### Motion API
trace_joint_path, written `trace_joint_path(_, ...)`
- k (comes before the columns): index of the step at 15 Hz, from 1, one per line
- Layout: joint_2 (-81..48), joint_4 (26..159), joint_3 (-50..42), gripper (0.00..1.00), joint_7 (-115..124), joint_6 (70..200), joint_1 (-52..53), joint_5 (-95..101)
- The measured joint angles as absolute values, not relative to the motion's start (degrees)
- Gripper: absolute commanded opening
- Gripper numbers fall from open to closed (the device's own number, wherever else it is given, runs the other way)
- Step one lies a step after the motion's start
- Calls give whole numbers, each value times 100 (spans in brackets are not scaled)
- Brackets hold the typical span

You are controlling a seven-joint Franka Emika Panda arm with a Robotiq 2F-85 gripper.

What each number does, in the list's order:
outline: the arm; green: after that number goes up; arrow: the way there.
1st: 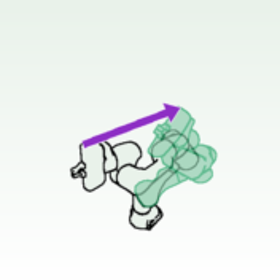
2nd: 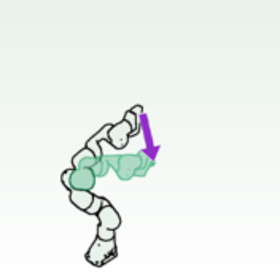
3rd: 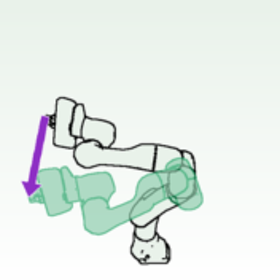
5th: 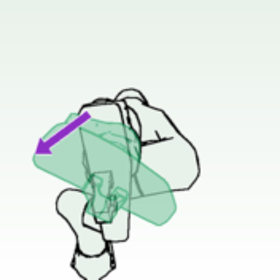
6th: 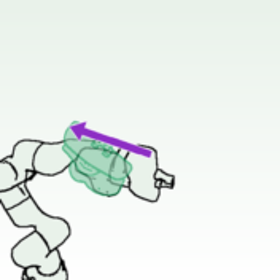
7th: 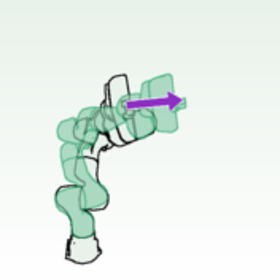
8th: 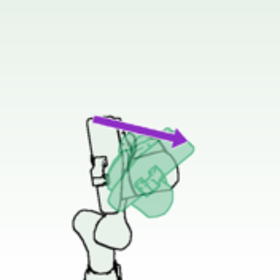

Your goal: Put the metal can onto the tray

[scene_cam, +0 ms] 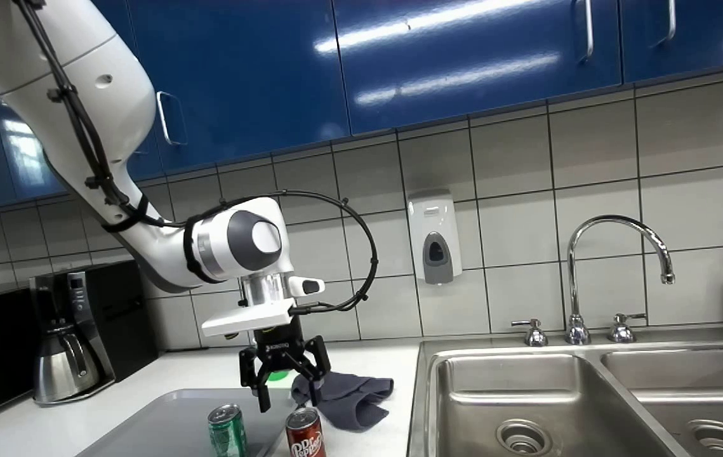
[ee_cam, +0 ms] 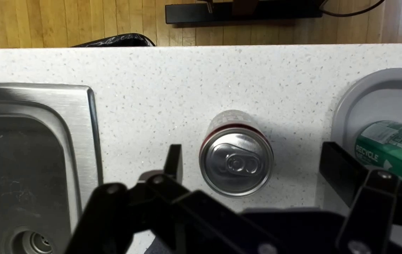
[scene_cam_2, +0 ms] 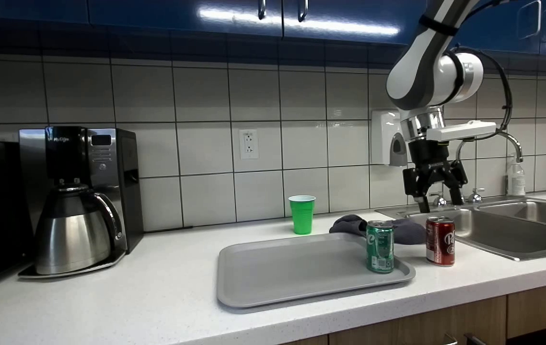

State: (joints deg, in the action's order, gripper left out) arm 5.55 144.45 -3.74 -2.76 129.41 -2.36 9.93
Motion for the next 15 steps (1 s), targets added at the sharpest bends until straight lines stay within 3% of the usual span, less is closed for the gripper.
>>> trace_joint_path(15, -234, 14102, -463, 100, -95, 12965, -243, 1071)
